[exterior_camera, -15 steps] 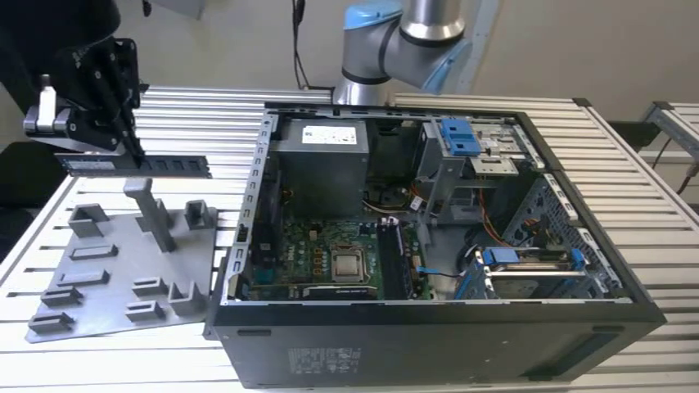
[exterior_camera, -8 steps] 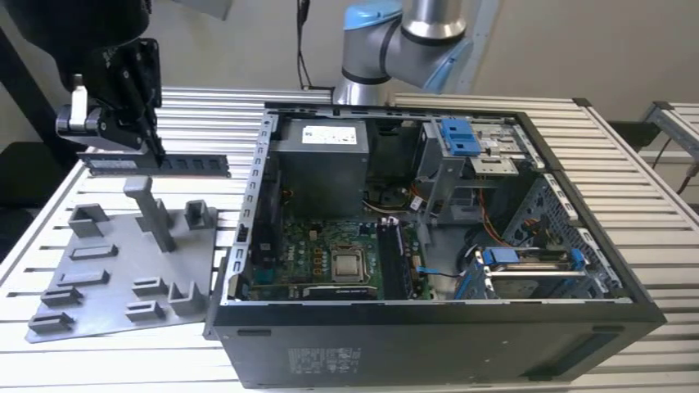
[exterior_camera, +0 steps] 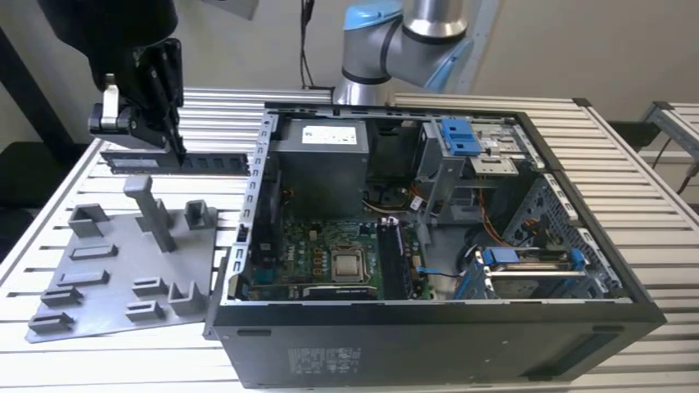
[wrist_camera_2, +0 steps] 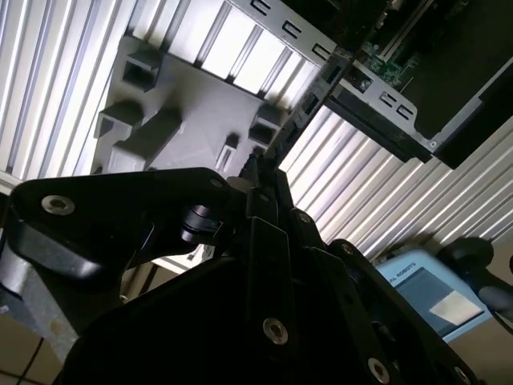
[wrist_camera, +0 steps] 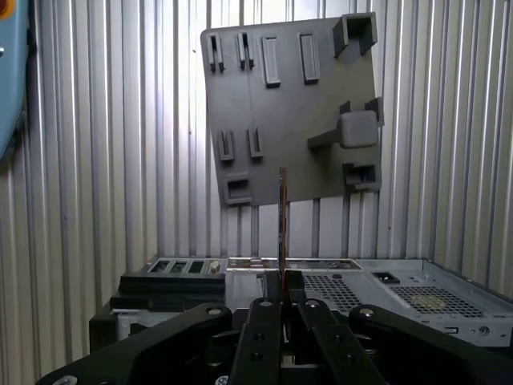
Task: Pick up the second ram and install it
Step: 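Pick up the second ram and move it above second insertion slot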
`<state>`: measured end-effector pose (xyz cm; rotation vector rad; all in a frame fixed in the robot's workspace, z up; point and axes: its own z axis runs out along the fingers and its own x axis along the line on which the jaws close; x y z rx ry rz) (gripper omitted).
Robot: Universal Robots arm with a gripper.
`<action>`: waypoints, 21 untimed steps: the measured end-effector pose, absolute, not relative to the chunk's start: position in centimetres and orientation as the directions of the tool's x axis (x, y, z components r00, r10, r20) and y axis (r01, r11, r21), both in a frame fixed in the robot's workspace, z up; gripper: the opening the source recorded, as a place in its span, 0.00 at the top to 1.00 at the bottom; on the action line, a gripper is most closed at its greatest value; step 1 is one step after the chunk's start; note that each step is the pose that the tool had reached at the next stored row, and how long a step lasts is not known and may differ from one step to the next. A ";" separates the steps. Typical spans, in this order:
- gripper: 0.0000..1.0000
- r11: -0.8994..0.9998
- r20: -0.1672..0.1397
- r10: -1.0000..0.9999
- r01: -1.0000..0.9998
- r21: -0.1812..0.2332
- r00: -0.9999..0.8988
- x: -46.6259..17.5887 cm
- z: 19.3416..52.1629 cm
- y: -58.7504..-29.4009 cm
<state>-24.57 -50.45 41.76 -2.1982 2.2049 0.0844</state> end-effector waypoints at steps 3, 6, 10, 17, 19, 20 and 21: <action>0.86 0.002 -0.057 -0.998 -1.000 0.019 -0.003 -23.9 41.8 -50.4; 0.86 0.002 -0.057 -0.998 -1.000 0.019 -0.004 -23.4 41.8 -50.4; 0.86 0.002 -0.057 -0.998 -1.000 0.019 -0.004 -22.3 41.8 -50.4; 0.86 0.002 -0.057 -0.998 -1.000 0.019 -0.004 -20.3 41.8 -50.4; 0.86 0.002 -0.057 -0.998 -1.000 0.020 -0.004 -19.6 41.8 -50.4; 0.86 0.002 -0.057 -0.998 -1.000 0.020 -0.004 -19.3 41.8 -50.4; 0.86 0.002 -0.057 -0.998 -1.000 0.020 -0.004 -18.9 41.8 -50.4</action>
